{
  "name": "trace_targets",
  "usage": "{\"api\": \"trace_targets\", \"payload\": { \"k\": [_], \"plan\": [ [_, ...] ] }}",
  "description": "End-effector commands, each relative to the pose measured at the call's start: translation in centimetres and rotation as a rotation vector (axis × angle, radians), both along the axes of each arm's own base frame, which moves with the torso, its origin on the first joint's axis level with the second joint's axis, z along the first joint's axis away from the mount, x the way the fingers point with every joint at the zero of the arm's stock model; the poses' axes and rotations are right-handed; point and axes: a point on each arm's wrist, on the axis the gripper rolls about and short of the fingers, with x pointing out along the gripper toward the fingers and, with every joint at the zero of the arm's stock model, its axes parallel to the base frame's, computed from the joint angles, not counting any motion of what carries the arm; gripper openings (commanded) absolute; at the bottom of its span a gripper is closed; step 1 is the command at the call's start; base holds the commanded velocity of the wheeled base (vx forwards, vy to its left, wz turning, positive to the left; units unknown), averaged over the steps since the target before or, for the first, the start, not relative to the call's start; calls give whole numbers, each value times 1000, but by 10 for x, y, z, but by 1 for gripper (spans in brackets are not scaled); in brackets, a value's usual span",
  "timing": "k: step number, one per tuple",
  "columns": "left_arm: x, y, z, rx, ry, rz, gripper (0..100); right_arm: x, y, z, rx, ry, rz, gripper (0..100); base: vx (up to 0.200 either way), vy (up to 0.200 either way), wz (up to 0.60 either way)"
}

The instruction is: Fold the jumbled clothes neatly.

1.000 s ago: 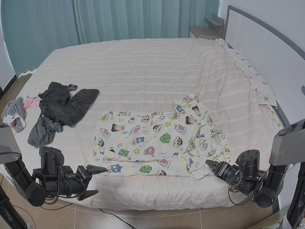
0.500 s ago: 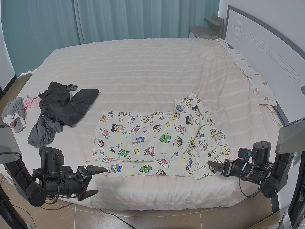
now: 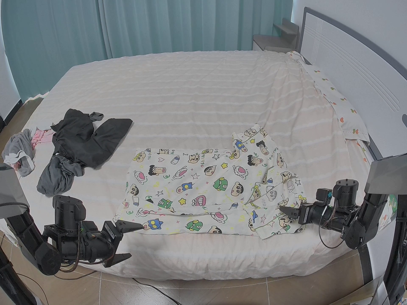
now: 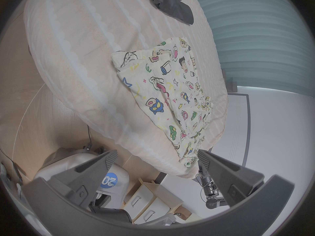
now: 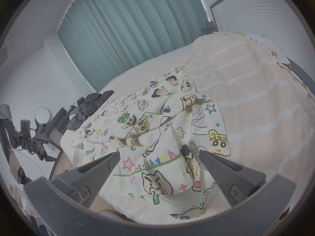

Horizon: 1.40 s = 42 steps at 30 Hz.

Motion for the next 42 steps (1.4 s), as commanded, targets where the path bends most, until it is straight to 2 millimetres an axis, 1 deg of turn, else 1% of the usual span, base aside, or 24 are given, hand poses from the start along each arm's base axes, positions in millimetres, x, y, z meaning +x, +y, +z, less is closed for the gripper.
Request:
{"api": "trace_targets", "payload": {
  "k": [1, 8, 9, 12, 16, 21, 27, 30, 33, 34, 35, 38, 42],
  "plan": [
    [0, 0, 0, 0, 1, 1, 100, 7, 0, -1, 0, -2, 0, 100, 0, 0, 0],
    [0, 0, 0, 0, 1, 1, 100, 7, 0, -2, -1, 13, 0, 100, 0, 0, 0],
    [0, 0, 0, 0, 1, 1, 100, 6, 0, -3, -1, 14, 0, 0, 0, 0, 0],
    [0, 0, -1, 0, 2, 1, 100, 4, 1, -4, -3, 23, 3, 0, 0, 0, 0],
    [0, 0, -1, 0, 2, 1, 100, 2, 2, -11, -16, 38, 12, 0, 0, 0, 0],
    [0, 0, 0, 0, 1, 1, 100, -1, 1, -9, -20, 41, 12, 0, 0, 0, 0],
    [0, 0, -1, 0, 2, 1, 100, -15, 0, 2, -20, 38, 13, 0, 0, 0, 0],
    [0, 0, -1, 0, 2, 1, 100, -19, 2, 6, -21, 33, 11, 0, 0, 0, 0],
    [0, 0, -1, 0, 2, 1, 100, -27, 0, 1, -39, 71, -12, 0, 0, 0, 0],
    [0, 0, -1, 0, 2, 1, 100, -27, 0, 1, -39, 71, -12, 0, 0, 0, 0],
    [0, 0, -1, 0, 2, 1, 100, -27, -1, -6, -45, 93, -17, 0, 0, 0, 0],
    [0, 0, -1, 0, 2, 1, 100, -26, -3, -14, -46, 104, -34, 0, 0, 0, 0],
    [0, 0, -1, 0, 2, 1, 100, -27, -2, -21, 0, 102, -89, 0, 0, 0, 0]
  ]
}}
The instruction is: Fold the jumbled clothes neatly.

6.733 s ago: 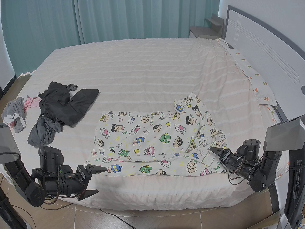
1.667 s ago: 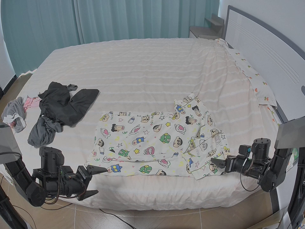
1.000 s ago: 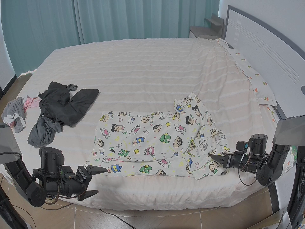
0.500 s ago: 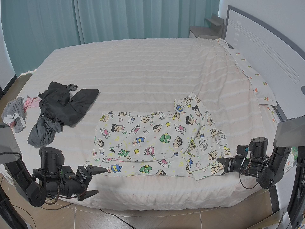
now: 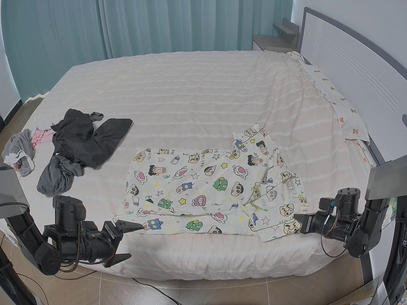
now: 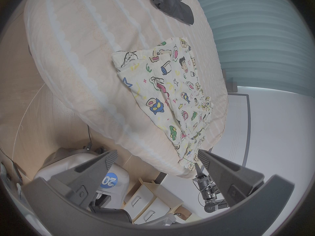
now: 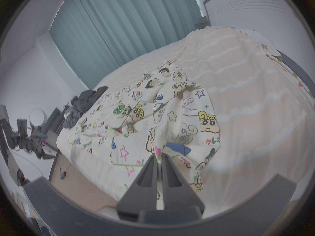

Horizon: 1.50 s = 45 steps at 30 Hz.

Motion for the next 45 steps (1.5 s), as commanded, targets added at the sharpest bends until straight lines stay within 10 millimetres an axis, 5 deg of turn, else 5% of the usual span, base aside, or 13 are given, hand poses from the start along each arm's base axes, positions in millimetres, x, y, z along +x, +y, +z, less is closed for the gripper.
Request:
{"api": "trace_targets", "payload": {
  "k": [1, 5, 6, 10, 19, 23, 32, 40, 45],
  "plan": [
    [0, 0, 0, 0, 3, 0, 100, -4, 0, -15, 28, 39, -53, 0, 0, 0, 0],
    [0, 0, 0, 2, 1, 2, 100, -6, -1, -20, 39, 46, -86, 0, 0, 0, 0],
    [0, 0, 0, 0, 1, 0, 100, -8, -2, -20, 45, 50, -92, 100, 0, 0, 0],
    [0, 0, 0, 0, 1, 0, 100, -19, -3, -16, 60, 65, -103, 100, 0, 0, 0],
    [0, 0, 0, -1, 0, -2, 100, -31, -5, 34, 122, -76, -113, 100, 0, 0, 0],
    [0, 0, 0, -1, 0, -2, 100, -38, 9, 53, 172, -125, -66, 100, 0, 0, 0],
    [0, 0, 1, -1, -3, -2, 100, -28, 36, 34, 245, -41, -17, 100, 0, 0, 0],
    [0, -1, 0, -2, -3, -4, 100, 2, 30, 6, 262, -10, -86, 100, 0, 0, 0],
    [0, -1, 1, -4, -7, -4, 100, 4, 20, 29, 349, -58, -143, 100, 0, 0, 0]
  ]
}}
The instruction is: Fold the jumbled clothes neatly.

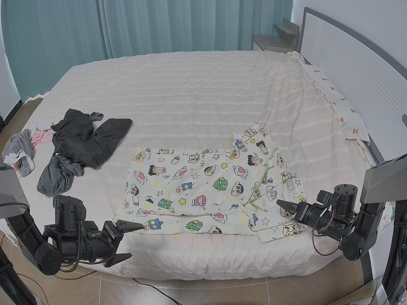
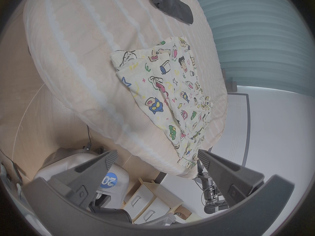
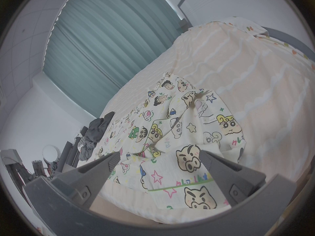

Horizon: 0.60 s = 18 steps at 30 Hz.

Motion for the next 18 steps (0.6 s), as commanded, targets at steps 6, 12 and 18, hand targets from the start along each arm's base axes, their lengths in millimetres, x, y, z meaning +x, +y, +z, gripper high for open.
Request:
{"api": "trace_targets", "payload": {
  "k": [6, 12, 18],
  "plan": [
    [-1, 0, 2, -15, -3, 0, 100, -23, -23, 44, 131, -56, -139, 100, 0, 0, 0],
    [-2, 0, 4, -17, -7, 7, 100, -61, -28, 62, 227, -27, -188, 100, 33, 0, 0],
    [-25, 5, 13, -28, -16, 10, 100, -74, -27, 62, 300, 29, -204, 100, 200, 0, 0]
  ]
}}
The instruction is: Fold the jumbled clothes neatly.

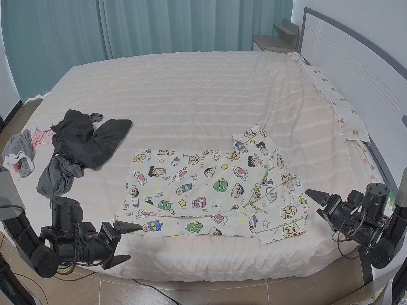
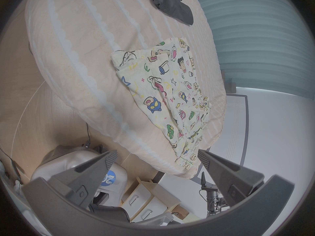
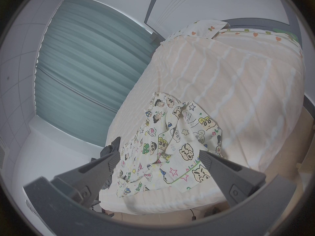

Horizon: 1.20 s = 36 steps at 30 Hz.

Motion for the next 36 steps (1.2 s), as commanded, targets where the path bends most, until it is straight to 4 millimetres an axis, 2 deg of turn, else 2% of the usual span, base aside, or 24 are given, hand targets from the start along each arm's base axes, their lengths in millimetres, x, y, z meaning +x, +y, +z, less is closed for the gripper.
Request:
{"api": "trace_targets", "payload": {
  "k": [1, 6, 11, 14, 26, 36],
  "plan": [
    [-21, 5, 11, -11, -27, 1, 100, -17, 0, 13, 26, -35, 3, 100, 200, 0, 0],
    [-28, 6, 13, -14, -32, 0, 100, -28, 3, 13, 19, -21, 35, 100, 200, 0, 0],
    [-28, 6, 13, -14, -29, 0, 100, -31, 8, 15, 17, -29, 49, 100, 200, 0, 0],
    [-28, 7, 13, -14, -29, 4, 100, -31, 8, 15, -3, -34, -4, 100, 200, 0, 0],
    [-27, 9, 12, -10, -27, 18, 100, -29, 6, 11, -36, -24, -40, 100, 0, 0, 0],
    [-28, 9, 13, -11, -31, 16, 100, -32, 9, 17, -52, -58, -67, 100, 180, 0, 0]
  ]
}}
